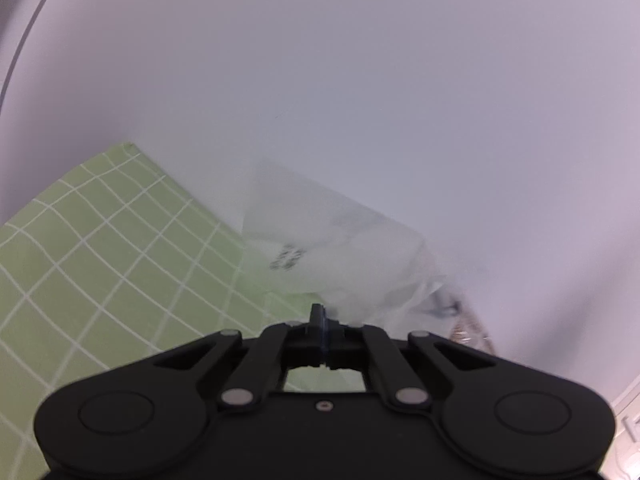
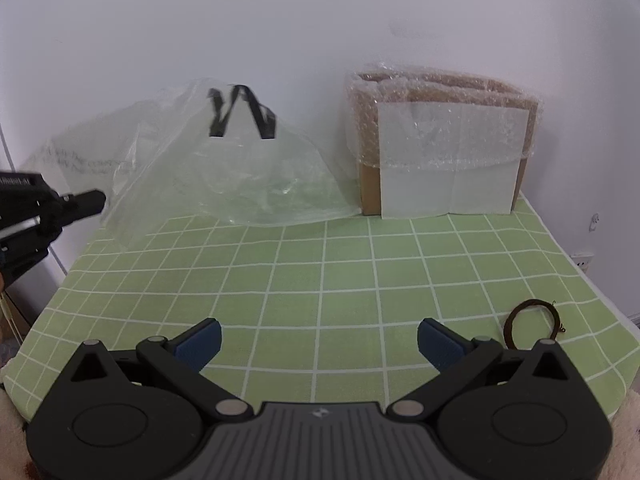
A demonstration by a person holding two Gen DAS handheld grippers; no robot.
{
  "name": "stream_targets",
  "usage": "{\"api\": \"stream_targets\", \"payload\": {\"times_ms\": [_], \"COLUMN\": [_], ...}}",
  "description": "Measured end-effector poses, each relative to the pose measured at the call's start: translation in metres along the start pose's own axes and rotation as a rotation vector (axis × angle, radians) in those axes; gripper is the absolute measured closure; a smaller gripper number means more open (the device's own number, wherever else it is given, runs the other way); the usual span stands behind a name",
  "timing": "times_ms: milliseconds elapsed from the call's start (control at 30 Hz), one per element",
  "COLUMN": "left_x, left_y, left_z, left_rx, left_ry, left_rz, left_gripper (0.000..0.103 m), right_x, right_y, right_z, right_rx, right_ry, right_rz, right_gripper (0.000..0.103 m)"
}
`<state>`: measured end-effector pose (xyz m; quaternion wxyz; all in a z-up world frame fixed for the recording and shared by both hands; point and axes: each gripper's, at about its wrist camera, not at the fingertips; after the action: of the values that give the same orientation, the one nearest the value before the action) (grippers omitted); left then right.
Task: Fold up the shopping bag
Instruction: 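Lift the bag with the left gripper and shake it open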
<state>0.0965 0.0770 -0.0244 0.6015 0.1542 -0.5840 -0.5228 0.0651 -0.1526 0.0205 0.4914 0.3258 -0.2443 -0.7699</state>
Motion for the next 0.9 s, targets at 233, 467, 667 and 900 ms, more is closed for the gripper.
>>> {"api": "stream_targets", "payload": {"times_ms": [233,467,667,900], "left_x": [0.045,0.030,0.026,0.025], "left_y": [0.011,0.001,-0.001,0.004], "left_z": [0.027,0.018,0.024,0.025], "left_rx": [0.043,-0.039,-0.063,-0.069], "left_ry": [-0.041,0.023,-0.007,0.033], "left_rz": [-0.030,-0.029,-0.100,-0.143], "left_gripper": [0.103,0.103,0.083,0.064], "right_x": [-0.002,-0.006,-0.002,-0.001], "right_y": [-0.003,-0.009,-0.010,-0.011], "right_z": [0.020,0.032,0.027,0.018], "right_rx": [0.026,0.023,0.005,-0.013], "right_ry": [0.031,0.063,0.043,0.026], "right_rz": [-0.010,-0.002,-0.014,-0.030], "right_gripper": [0.000,0.000,0.000,0.000]}}
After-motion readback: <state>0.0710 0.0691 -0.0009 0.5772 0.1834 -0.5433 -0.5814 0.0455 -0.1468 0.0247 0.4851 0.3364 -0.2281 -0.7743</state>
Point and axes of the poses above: each gripper's, at about its wrist camera, not at the fingertips, and z roughly against the way its jaws point, x to its right, y to its top, and after that the axes turned 13 degrees about -z, right-handed
